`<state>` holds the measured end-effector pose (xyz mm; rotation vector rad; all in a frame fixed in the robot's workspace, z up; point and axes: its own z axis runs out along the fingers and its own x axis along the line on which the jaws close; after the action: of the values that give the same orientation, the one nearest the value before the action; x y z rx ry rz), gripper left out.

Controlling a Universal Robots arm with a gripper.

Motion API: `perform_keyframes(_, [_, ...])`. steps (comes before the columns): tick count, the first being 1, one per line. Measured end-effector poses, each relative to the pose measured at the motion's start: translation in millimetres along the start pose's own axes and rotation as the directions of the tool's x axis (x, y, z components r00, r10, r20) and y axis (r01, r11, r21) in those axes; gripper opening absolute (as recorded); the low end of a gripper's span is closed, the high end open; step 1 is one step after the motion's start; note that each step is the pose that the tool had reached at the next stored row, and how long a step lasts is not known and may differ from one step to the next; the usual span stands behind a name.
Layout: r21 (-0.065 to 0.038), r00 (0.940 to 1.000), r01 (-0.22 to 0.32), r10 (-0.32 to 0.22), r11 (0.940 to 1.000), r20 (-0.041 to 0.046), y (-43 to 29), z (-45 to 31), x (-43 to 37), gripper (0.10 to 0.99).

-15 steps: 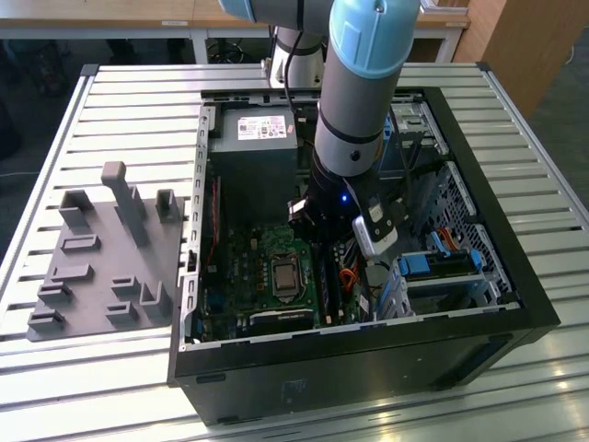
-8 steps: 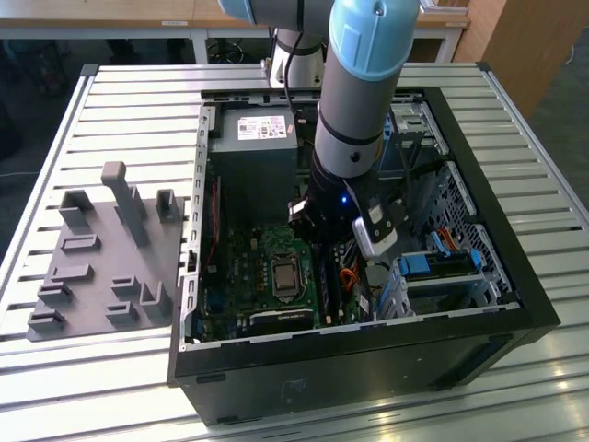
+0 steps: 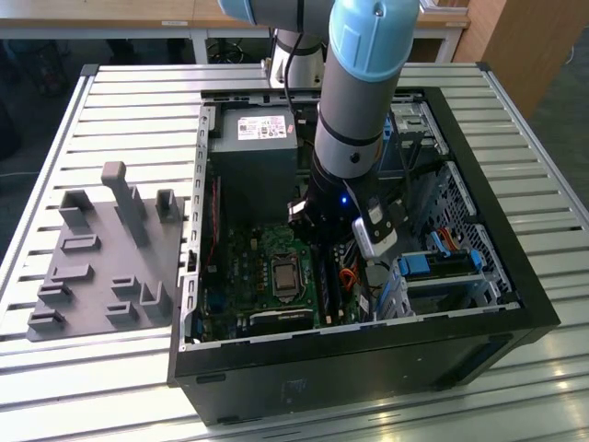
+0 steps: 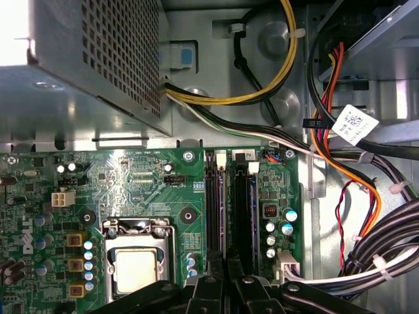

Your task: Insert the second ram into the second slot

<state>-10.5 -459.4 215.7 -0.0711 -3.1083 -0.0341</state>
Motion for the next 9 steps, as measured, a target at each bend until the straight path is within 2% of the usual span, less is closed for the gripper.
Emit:
perform_keyframes(2, [0.0,1.0,0.0,0.0,1.0,0.0,0.0,0.0,0.0,0.145])
perform_keyframes(3, [0.0,1.0,0.0,0.0,1.0,0.0,0.0,0.1,0.0,0.212])
perform_keyframes(9, [0.0,1.0,0.0,0.0,1.0,0.0,0.0,-0.9,0.0,0.212])
